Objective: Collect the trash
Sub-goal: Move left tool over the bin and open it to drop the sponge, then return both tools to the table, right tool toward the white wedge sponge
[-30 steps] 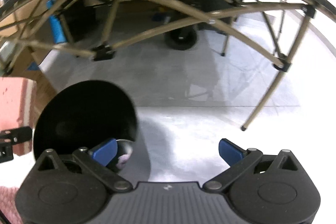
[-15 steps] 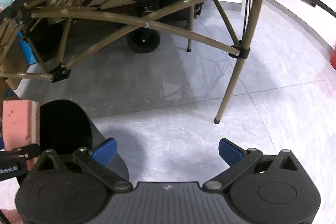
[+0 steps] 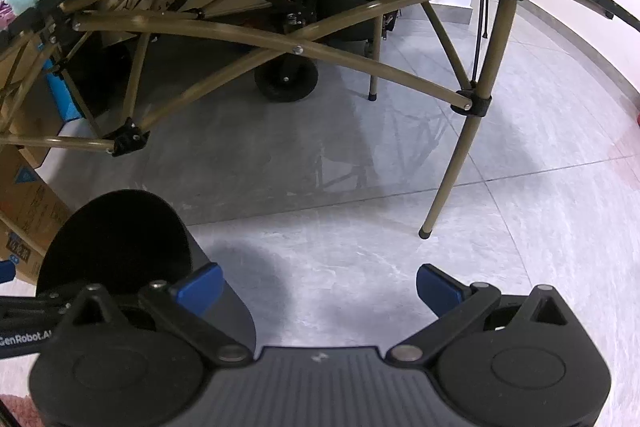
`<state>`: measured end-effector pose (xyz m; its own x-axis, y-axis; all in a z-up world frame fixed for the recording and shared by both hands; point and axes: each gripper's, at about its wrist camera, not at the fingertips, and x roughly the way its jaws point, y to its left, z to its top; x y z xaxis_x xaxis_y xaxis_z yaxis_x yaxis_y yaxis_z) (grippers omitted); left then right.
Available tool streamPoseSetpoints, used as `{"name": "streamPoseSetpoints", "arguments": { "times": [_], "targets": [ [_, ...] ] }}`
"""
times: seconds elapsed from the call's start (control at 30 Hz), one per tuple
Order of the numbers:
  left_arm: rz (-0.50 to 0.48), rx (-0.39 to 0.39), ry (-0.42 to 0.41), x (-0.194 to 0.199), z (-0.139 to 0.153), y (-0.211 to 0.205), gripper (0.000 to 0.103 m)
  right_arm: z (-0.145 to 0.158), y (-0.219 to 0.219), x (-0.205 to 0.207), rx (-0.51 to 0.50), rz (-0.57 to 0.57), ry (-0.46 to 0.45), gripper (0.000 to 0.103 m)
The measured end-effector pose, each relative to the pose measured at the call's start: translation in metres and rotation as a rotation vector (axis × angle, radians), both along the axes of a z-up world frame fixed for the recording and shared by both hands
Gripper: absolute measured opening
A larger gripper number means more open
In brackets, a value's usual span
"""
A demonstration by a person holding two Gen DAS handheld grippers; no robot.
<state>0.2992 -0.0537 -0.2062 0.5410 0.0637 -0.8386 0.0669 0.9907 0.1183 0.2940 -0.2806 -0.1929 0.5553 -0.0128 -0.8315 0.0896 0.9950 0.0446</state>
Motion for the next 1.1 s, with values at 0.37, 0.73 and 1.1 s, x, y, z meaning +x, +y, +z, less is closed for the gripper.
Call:
{"name": "streamPoseSetpoints", "arguments": {
  "times": [0.37,0.73,1.1],
  "targets": [
    [0.023,-0.004,0.004,-0.002,0.001,0.006,0.103,-0.002,0.01,0.002,0.002,0.031,0.006,0.103],
    [0.039,-0.016,-0.1,-0.012,0.029,0.011,0.103,0.018,0.014,-0.005,0.057,0.075,-0.084,0.103],
    [0.076,-0.057,-0.256,-0.031,0.081,0.032,0.103,0.065,0.024,-0.031,0.083,0.155,-0.383,0.103]
  ]
}}
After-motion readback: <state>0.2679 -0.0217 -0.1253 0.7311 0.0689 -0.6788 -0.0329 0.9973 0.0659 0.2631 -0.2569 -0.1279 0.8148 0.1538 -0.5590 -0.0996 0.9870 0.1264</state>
